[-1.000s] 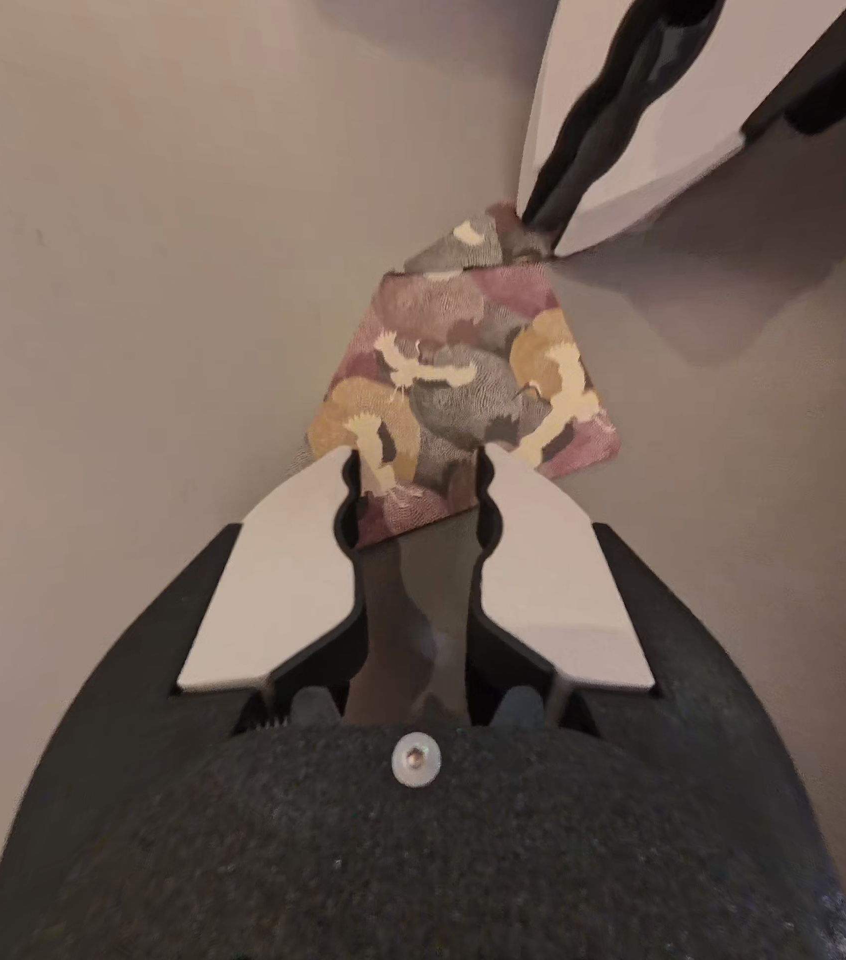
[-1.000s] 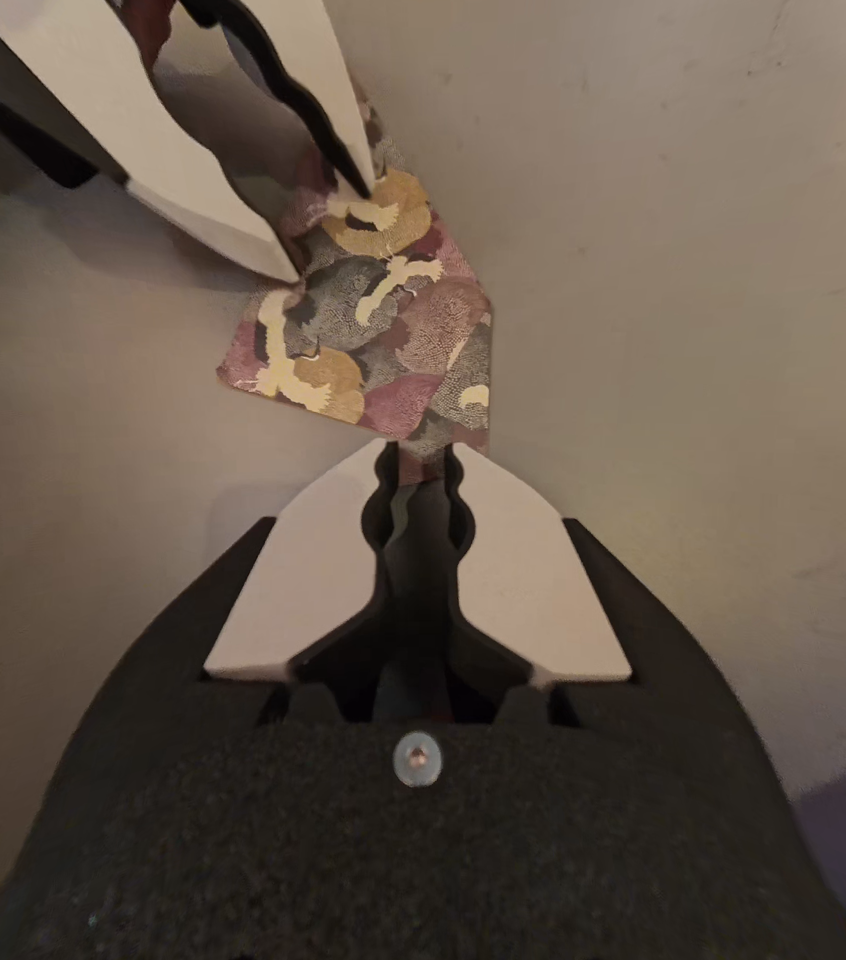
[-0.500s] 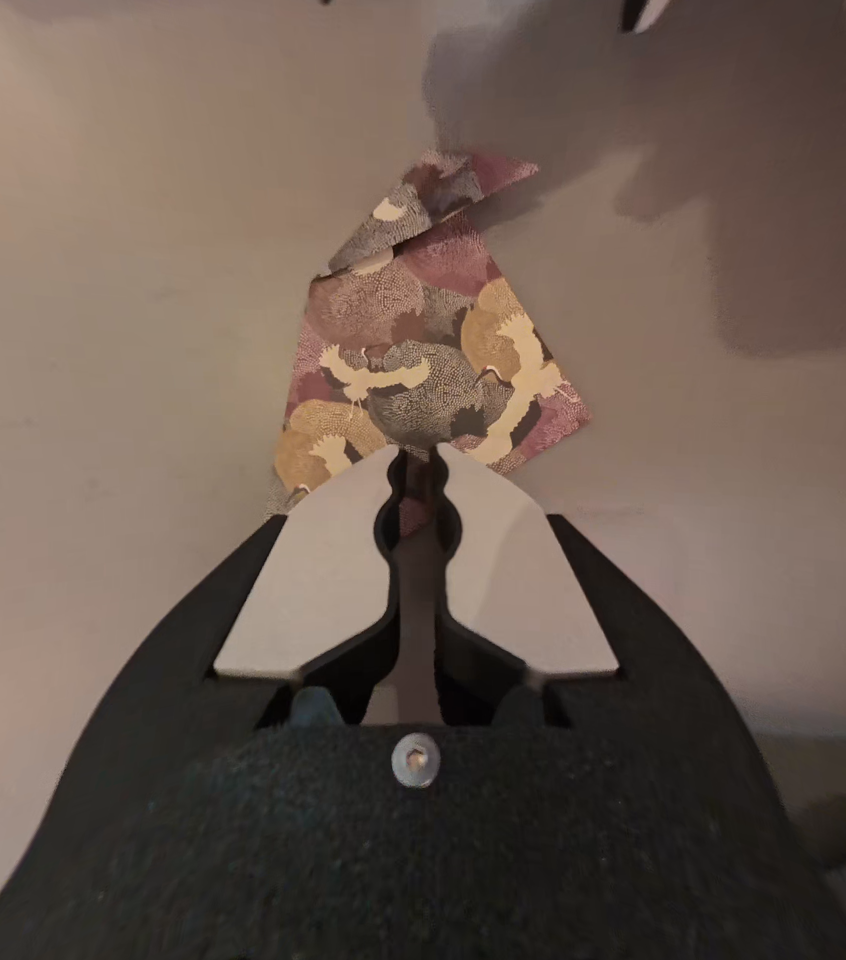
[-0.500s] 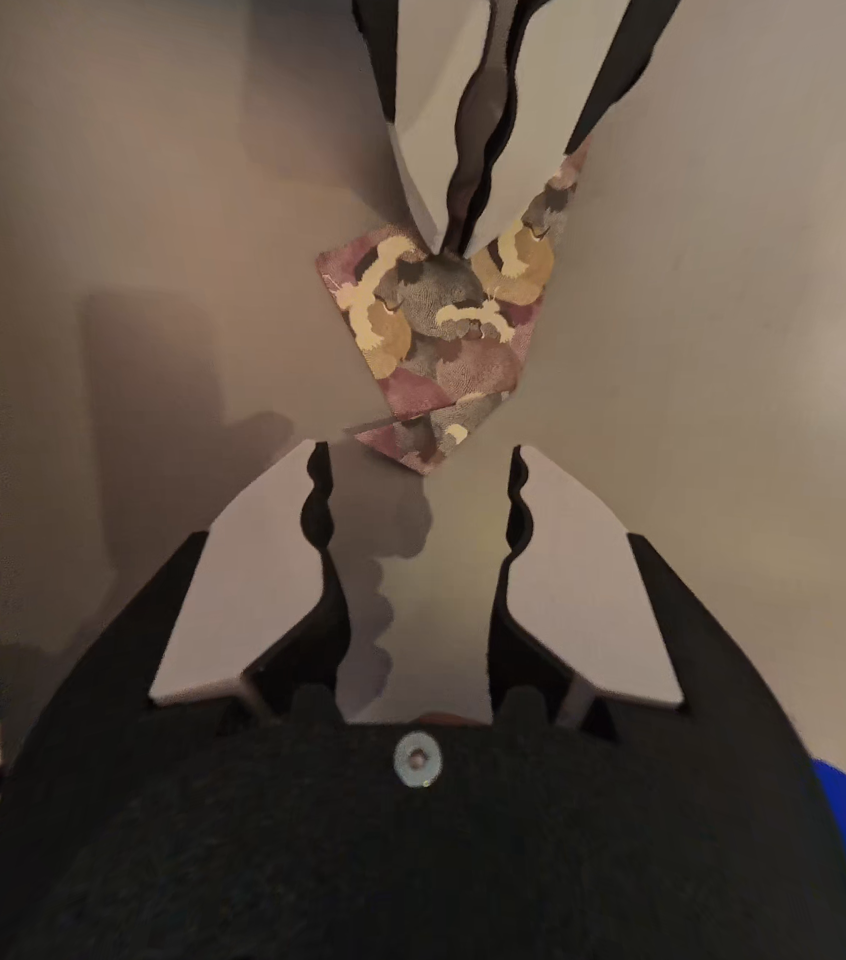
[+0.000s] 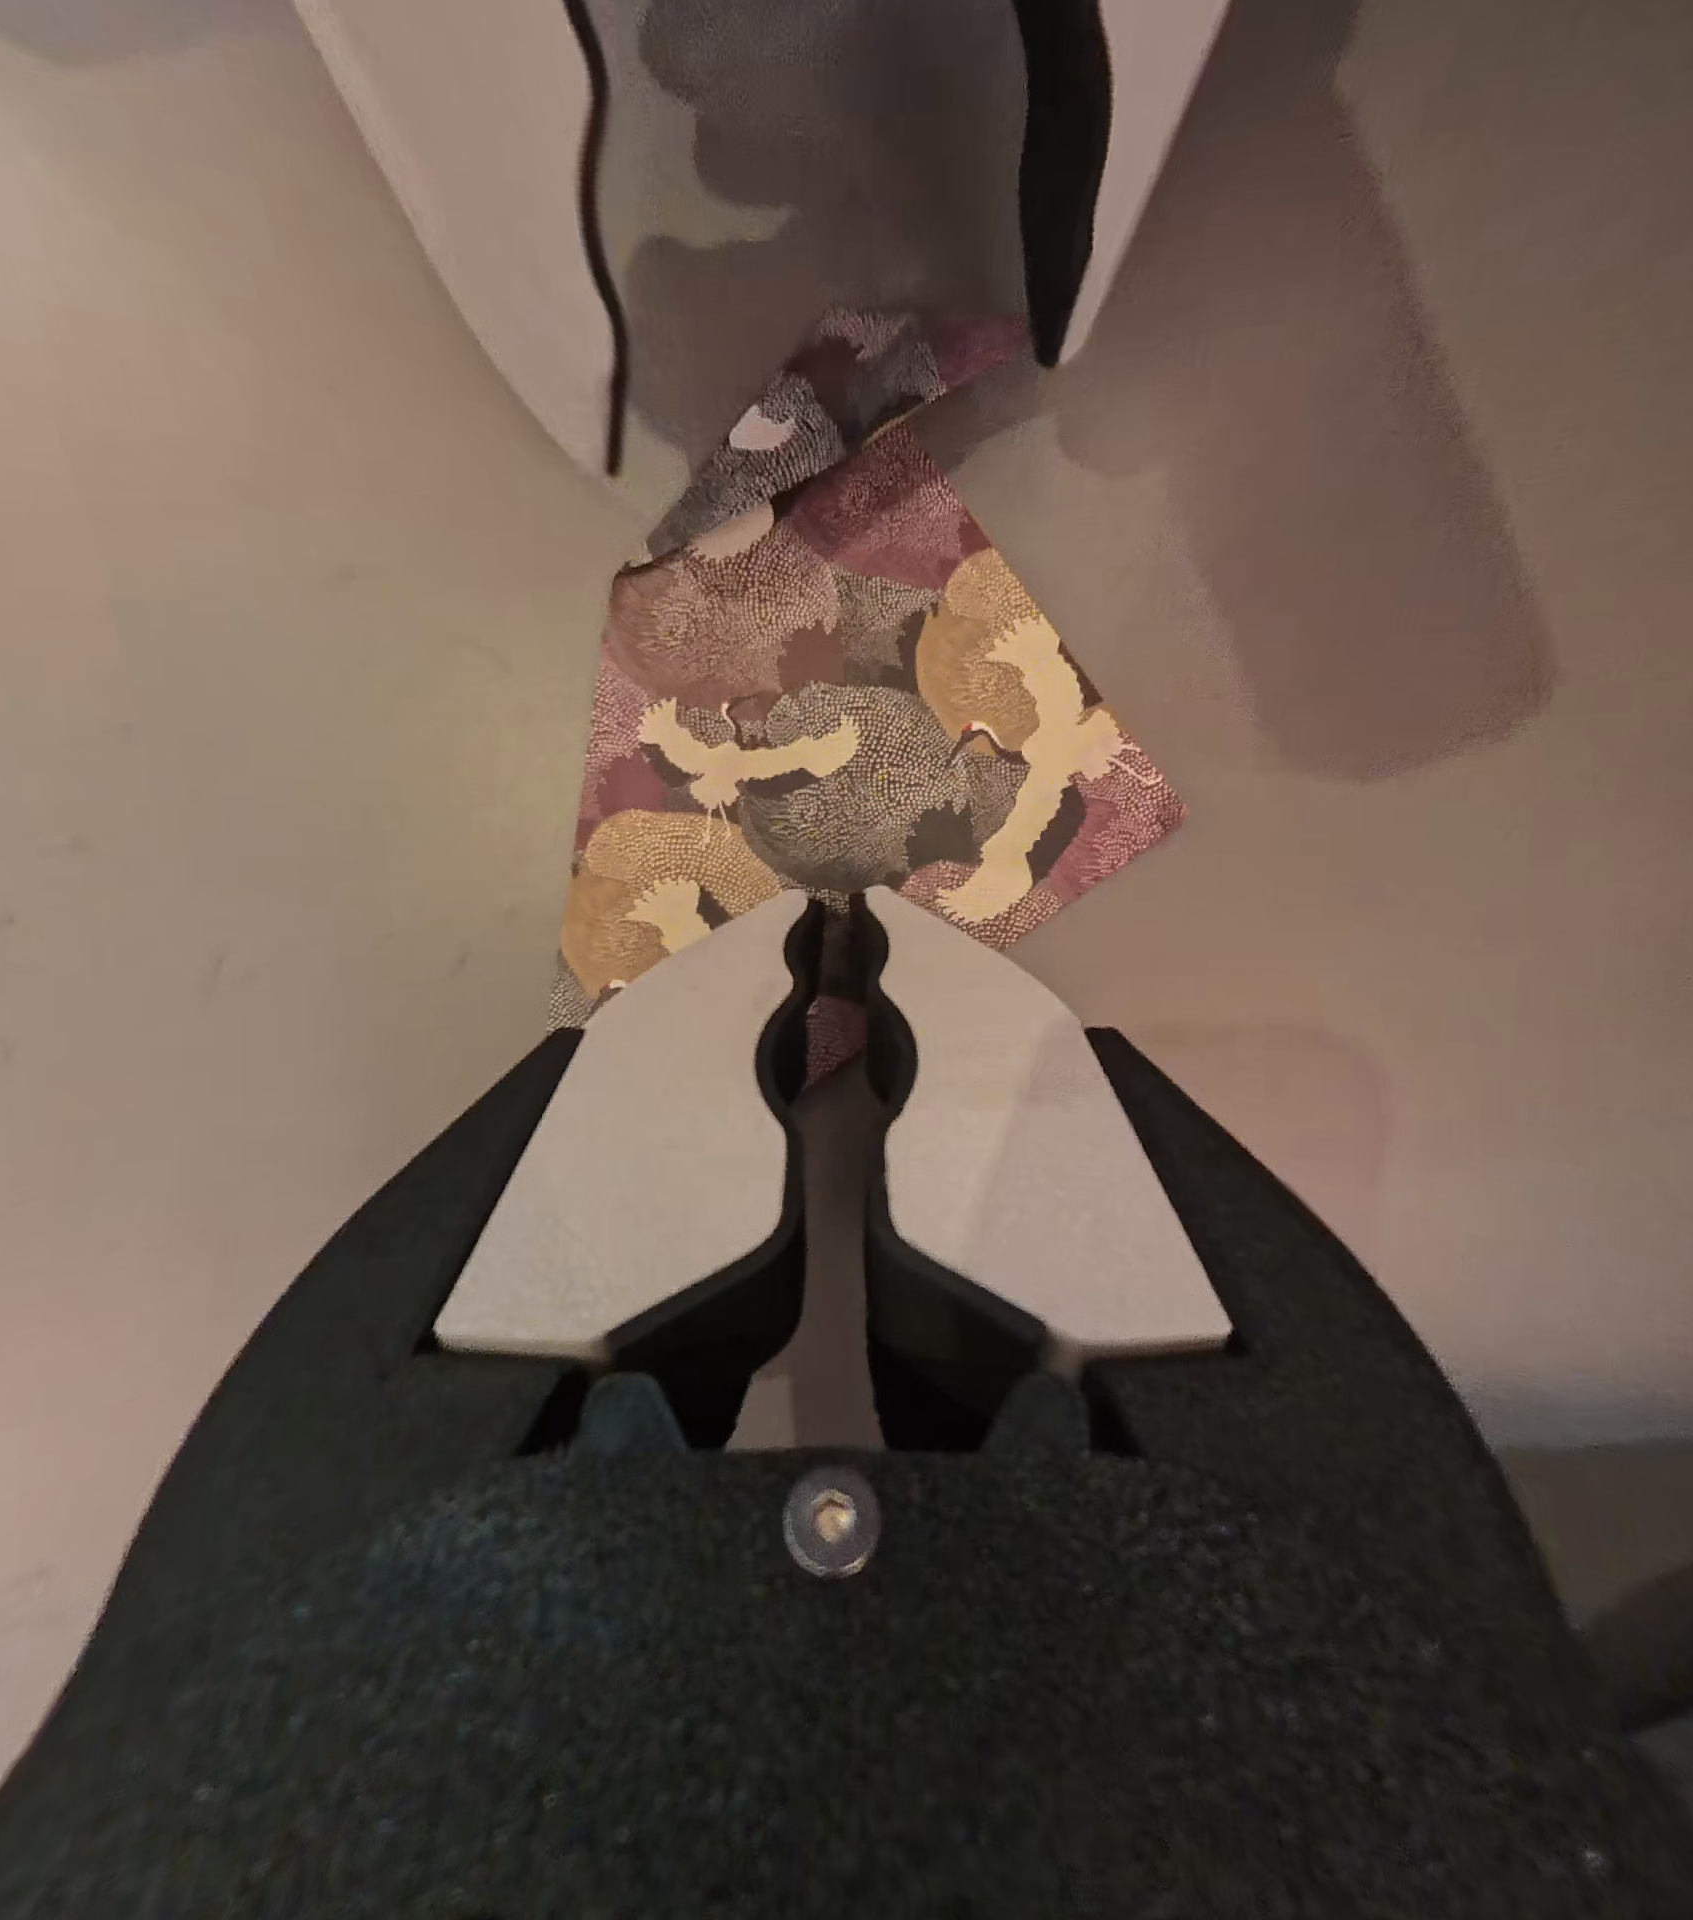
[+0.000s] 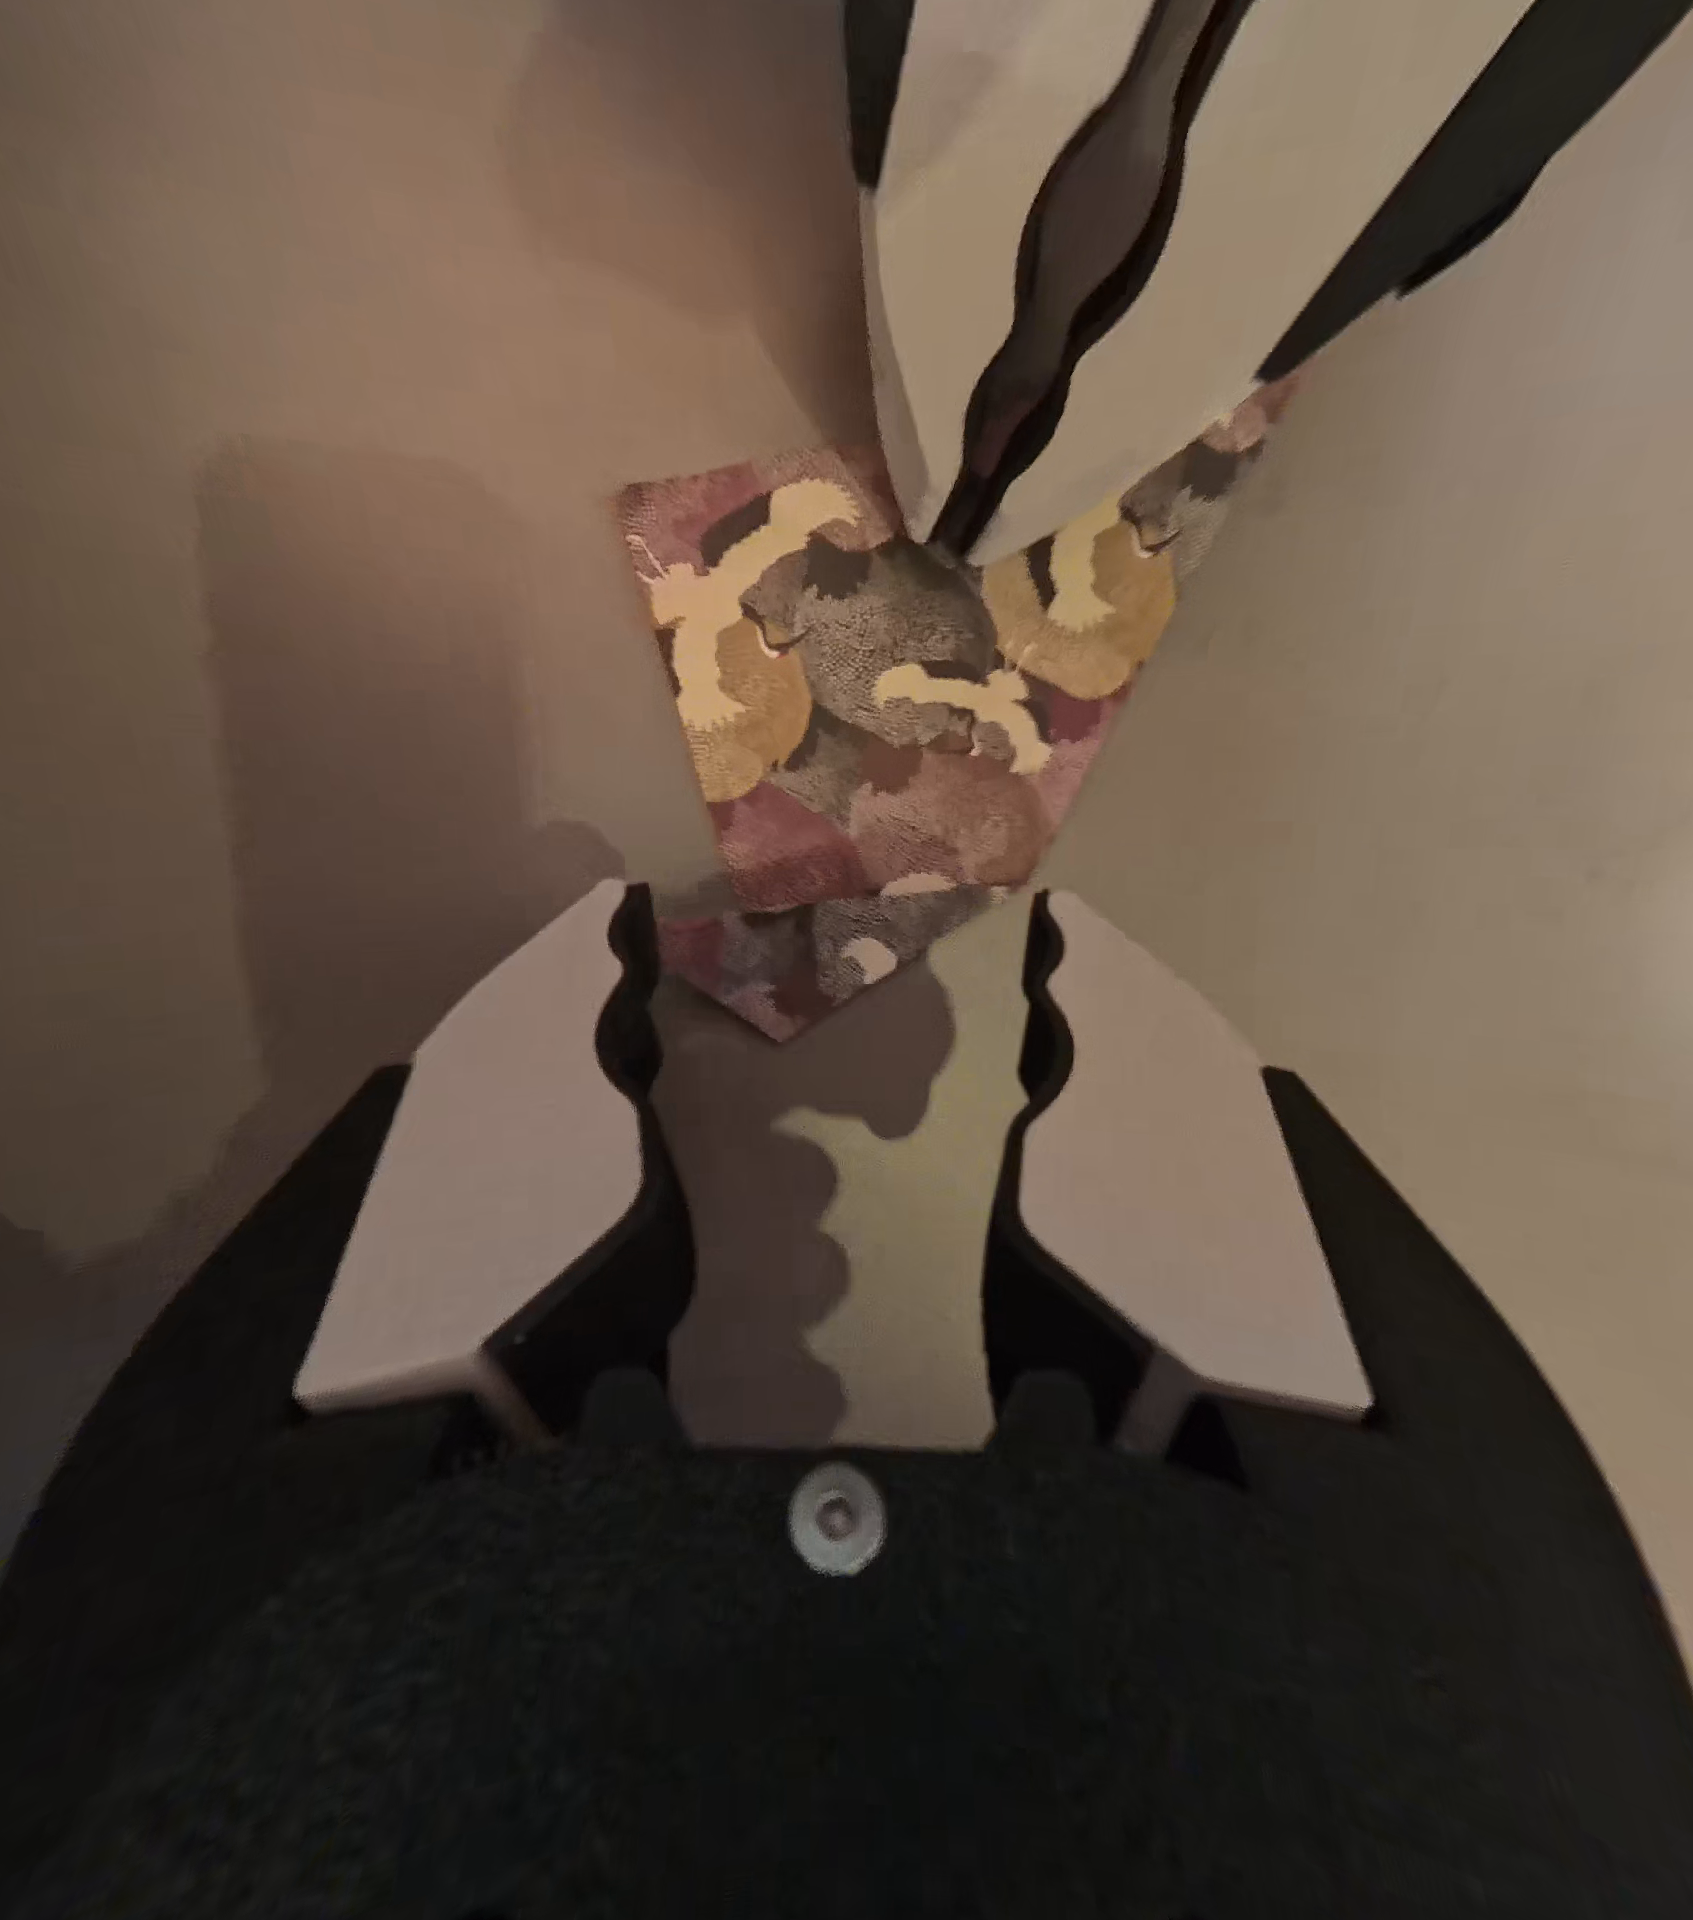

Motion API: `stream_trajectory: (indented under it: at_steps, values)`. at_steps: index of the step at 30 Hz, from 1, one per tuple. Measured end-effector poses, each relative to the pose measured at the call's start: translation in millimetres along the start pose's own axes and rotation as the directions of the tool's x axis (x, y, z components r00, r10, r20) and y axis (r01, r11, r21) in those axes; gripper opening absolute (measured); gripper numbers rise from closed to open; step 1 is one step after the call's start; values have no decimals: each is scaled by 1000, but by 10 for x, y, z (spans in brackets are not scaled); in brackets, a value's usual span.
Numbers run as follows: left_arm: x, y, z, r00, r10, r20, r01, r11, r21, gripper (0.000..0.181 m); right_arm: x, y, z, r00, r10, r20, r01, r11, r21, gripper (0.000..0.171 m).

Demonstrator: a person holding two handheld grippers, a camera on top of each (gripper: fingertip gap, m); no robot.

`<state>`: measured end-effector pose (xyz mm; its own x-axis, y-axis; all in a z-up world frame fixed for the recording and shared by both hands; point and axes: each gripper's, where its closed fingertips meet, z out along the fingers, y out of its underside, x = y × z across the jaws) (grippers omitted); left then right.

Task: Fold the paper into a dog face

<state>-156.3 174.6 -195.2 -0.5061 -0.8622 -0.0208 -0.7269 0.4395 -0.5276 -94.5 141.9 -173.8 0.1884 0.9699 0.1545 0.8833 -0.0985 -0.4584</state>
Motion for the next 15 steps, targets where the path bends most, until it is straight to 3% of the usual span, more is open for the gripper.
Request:
stream_trajectory:
  at_steps: [3,9,15]
  values:
    - [-99,27,-18,1000,-6,21,6,1000,-30,13,63,-103,-132,1000,19,-14,-19,1000,6,63]
    - [-151,65,-63,992,-88,92,88,996,11,34,188,-35,44,997,72,28,-73,997,39,60]
    - [-172,151,-110,972,-179,150,161,980,120,34,86,43,158,993,84,80,-89,994,65,59]
